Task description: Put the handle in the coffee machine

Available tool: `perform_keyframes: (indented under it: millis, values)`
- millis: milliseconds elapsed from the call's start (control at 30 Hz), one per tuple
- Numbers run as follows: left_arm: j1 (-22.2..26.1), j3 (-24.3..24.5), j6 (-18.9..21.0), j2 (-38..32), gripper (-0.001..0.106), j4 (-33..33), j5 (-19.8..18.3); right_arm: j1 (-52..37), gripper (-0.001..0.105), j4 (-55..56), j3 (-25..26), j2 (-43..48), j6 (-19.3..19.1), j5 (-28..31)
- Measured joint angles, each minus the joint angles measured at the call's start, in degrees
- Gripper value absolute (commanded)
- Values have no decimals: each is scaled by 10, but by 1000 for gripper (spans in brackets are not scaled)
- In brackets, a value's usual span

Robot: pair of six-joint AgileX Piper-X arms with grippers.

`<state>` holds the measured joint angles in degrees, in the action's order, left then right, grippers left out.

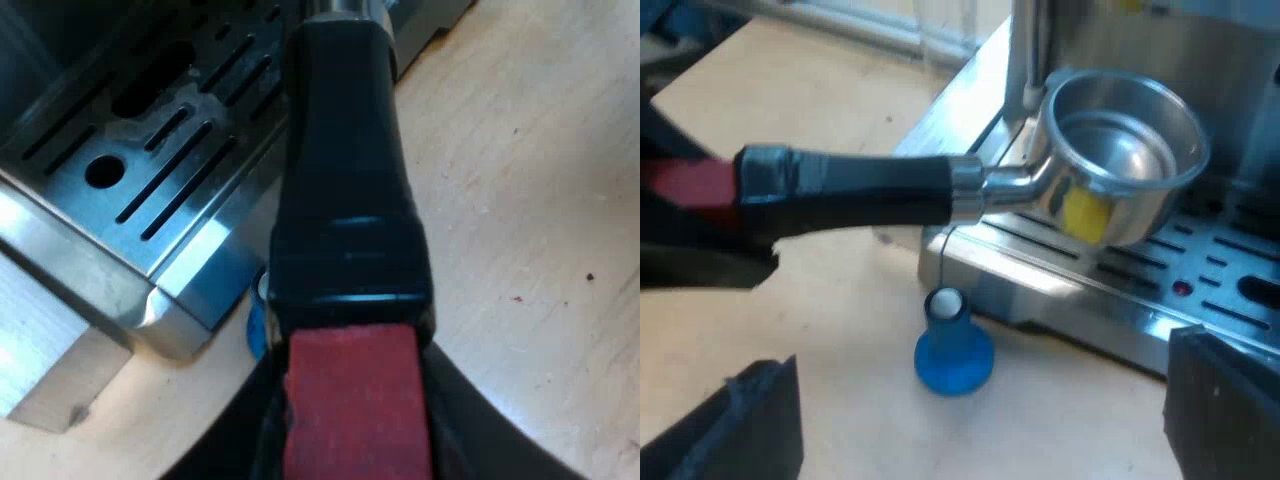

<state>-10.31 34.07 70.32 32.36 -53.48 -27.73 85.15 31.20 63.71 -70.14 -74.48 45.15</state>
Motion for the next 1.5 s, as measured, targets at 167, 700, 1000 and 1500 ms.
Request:
perform_keyframes:
  millis: [167,700,1000,1500]
  values:
    - [24,-20,0,1,0,2,-2,2,75,-24,0,-8,0,18]
    - [24,-27,0,1,0,2,-3,2,75,-27,0,-8,0,19]
    - [24,-27,0,1,0,2,-3,2,75,-27,0,-8,0,19]
    - [24,-27,0,1,0,2,-3,2,75,-27,0,-8,0,19]
